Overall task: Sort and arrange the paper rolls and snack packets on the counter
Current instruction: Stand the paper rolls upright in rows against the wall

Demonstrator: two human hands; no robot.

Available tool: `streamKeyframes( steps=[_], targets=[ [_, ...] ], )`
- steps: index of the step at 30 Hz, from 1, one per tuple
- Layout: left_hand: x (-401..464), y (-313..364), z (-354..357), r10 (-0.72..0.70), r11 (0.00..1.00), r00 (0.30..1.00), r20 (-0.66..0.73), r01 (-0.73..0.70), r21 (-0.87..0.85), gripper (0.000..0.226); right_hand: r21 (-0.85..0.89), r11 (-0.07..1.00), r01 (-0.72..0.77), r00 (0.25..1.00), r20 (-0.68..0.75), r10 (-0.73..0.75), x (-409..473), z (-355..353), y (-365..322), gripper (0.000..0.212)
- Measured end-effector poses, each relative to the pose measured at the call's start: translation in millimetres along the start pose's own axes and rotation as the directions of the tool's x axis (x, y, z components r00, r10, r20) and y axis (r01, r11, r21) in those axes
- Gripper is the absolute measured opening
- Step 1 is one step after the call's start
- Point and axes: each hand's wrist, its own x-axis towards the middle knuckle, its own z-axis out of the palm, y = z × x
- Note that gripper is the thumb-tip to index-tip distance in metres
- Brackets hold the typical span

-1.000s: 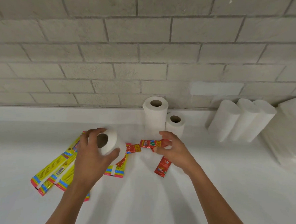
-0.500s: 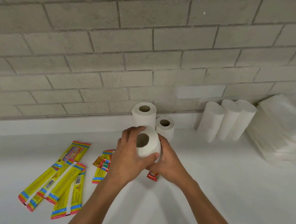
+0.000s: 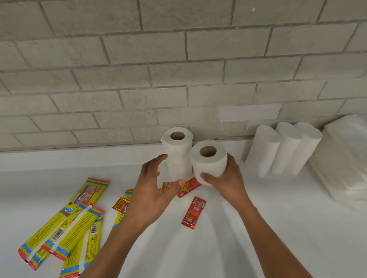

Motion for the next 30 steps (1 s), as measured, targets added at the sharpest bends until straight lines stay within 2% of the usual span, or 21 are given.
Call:
streamKeyframes(
  steps=[2,9,14,20,30],
  targets=[
    [-1.4,-7.8,-4.3,-0.034,0.999,0.999,-0.008,0.034,0.002,0.076,-0.038,0.999,-0.034,0.998,-0.062,0.032,17.4,0.3,6.2,0.093],
    [-10.1,-32.7,-13.4,-0.135,0.989,0.99,-0.038,0.132,-0.065,0.073,0.026,0.999,-0.033,0.988,-0.148,0.037,62.2,6.9,10.1,0.087],
    [-14.5,-46.9,-19.6,-0.189,0.981,0.981,-0.053,0.186,-0.061,0.076,0.008,0.998,-0.058,0.989,-0.139,0.058,81.0,17.4,15.5,0.091],
    [-20.7,-61.8,-26.7,-0.205,0.979,0.978,-0.047,0.203,-0.035,0.066,0.02,0.997,-0.068,0.989,-0.132,0.07,88.1,31.7,19.3,0.093],
    [-30.0,-68.2,-26.0,-0.243,0.967,0.969,-0.037,0.239,-0.084,0.066,0.018,1.0,-0.009,0.987,-0.163,0.012,77.9,44.6,22.9,0.091]
  ],
)
